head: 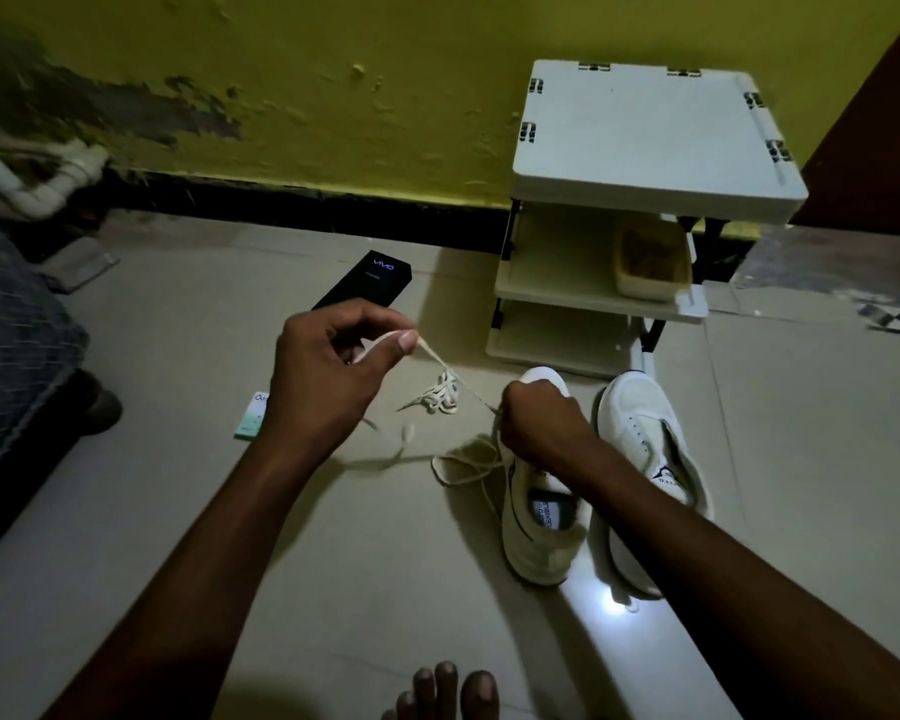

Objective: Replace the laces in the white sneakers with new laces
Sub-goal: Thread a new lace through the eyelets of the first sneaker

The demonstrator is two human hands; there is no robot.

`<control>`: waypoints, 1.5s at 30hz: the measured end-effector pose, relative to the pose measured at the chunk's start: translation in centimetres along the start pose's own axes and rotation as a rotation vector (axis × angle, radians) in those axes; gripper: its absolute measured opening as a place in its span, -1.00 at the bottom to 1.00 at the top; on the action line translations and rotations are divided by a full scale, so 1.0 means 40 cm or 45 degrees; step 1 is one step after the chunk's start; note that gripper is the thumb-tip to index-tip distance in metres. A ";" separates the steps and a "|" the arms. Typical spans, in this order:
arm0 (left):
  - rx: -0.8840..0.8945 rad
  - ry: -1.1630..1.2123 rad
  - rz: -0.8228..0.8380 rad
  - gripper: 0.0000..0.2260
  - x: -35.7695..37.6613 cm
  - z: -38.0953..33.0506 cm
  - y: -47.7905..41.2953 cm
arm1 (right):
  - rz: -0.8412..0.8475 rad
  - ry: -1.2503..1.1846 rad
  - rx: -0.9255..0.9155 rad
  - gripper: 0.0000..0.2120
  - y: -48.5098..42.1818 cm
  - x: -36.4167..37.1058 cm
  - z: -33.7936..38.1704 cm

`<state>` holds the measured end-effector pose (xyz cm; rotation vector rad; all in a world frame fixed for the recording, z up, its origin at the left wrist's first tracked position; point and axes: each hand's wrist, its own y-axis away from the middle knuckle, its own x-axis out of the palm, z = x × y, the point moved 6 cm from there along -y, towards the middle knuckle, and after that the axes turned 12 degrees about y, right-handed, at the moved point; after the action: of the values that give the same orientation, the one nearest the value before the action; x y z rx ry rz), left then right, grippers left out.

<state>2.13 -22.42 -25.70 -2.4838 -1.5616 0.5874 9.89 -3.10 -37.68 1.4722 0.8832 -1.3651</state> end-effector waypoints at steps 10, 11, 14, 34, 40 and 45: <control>-0.006 0.013 0.080 -0.94 0.016 0.002 0.006 | -0.263 -0.332 -0.255 -0.81 0.011 -0.038 0.070; 0.000 0.014 0.041 -0.95 0.003 0.003 0.004 | -0.070 -0.159 -0.127 -0.85 -0.002 0.002 0.039; -0.015 0.028 0.030 -0.96 -0.010 0.006 0.002 | 0.039 -0.124 -0.036 -0.73 0.002 0.034 -0.008; -0.134 0.000 0.218 -0.92 0.044 0.032 0.025 | -0.439 -0.771 -0.438 -0.86 0.048 -0.063 0.105; -0.113 -0.008 0.083 -0.94 -0.001 0.034 0.019 | 0.075 -0.169 0.115 -0.87 0.000 0.064 -0.027; -0.106 -0.012 0.155 -0.93 0.034 0.033 0.033 | -0.333 -0.750 -0.341 -0.83 0.050 -0.046 0.081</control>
<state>3.23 -21.93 -27.66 -2.6570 -1.4749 0.5628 10.45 -6.66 -35.46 0.7024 0.8417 -1.6741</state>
